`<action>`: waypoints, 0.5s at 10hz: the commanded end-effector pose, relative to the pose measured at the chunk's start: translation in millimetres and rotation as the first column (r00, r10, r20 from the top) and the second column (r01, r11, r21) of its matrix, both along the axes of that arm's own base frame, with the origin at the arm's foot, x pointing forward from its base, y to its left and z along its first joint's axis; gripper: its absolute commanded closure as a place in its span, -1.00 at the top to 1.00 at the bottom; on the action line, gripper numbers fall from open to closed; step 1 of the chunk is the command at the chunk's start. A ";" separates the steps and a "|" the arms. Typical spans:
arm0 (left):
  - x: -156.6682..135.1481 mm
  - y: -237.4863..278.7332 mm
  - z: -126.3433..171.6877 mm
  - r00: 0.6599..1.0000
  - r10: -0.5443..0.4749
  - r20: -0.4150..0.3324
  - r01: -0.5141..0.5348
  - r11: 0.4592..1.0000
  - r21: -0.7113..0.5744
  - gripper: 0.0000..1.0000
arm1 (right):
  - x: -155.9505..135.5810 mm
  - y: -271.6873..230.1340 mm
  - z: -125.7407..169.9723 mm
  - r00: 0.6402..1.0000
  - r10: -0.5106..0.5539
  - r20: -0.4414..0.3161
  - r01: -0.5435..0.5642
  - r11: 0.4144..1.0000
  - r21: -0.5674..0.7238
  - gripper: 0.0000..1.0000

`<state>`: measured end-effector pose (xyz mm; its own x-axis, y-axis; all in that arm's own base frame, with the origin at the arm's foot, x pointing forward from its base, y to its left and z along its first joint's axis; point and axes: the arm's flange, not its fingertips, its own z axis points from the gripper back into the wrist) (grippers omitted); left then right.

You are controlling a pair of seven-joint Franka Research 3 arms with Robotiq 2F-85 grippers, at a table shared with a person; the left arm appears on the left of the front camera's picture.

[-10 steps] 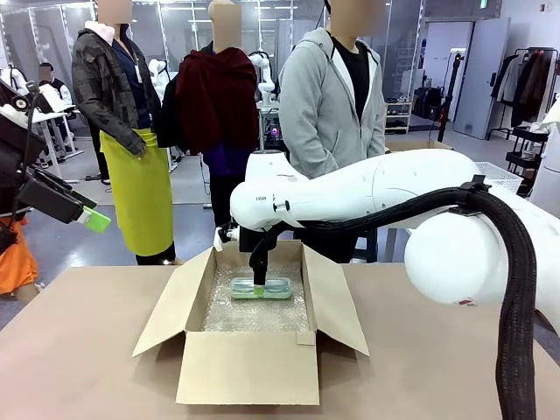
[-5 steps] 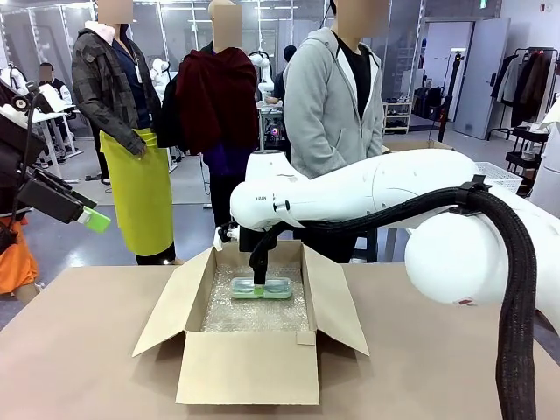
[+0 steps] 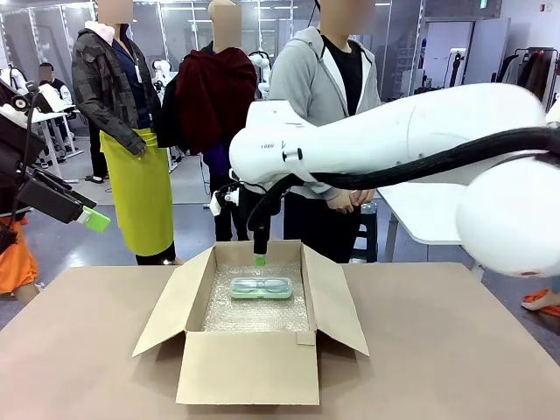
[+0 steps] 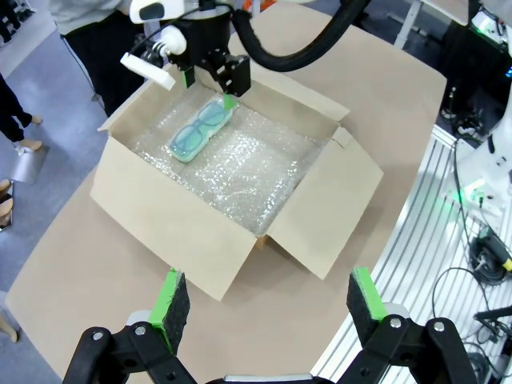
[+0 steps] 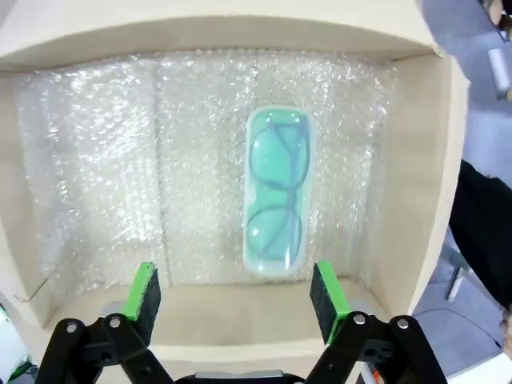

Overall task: Pack the glasses set securely to prepare it for shipping.
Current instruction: Put the Glasses case from the right side of the table into the Package Box.

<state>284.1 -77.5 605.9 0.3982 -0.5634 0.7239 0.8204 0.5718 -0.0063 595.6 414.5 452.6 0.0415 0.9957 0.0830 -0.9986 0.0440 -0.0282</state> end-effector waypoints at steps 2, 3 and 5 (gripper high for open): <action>-0.6 0.7 0.6 1.000 -0.004 0.003 0.004 1.000 -0.002 1.00 | -33.1 -32.3 2.1 0.992 -0.120 0.026 0.120 0.993 0.012 0.89; -0.6 0.7 0.6 1.000 -0.004 0.003 0.004 1.000 -0.002 1.00 | -35.2 -64.3 11.0 0.978 -0.209 0.009 0.207 0.973 0.098 0.89; -0.6 0.7 0.6 1.000 -0.004 0.003 0.004 1.000 -0.002 1.00 | -70.5 -135.8 33.9 0.933 -0.352 0.073 0.332 0.923 0.196 0.89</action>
<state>284.1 -77.4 605.9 0.3984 -0.5633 0.7239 0.8201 0.5722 -0.0061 577.2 318.3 483.9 0.3086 0.9271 0.2128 -0.9445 0.3252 -0.0470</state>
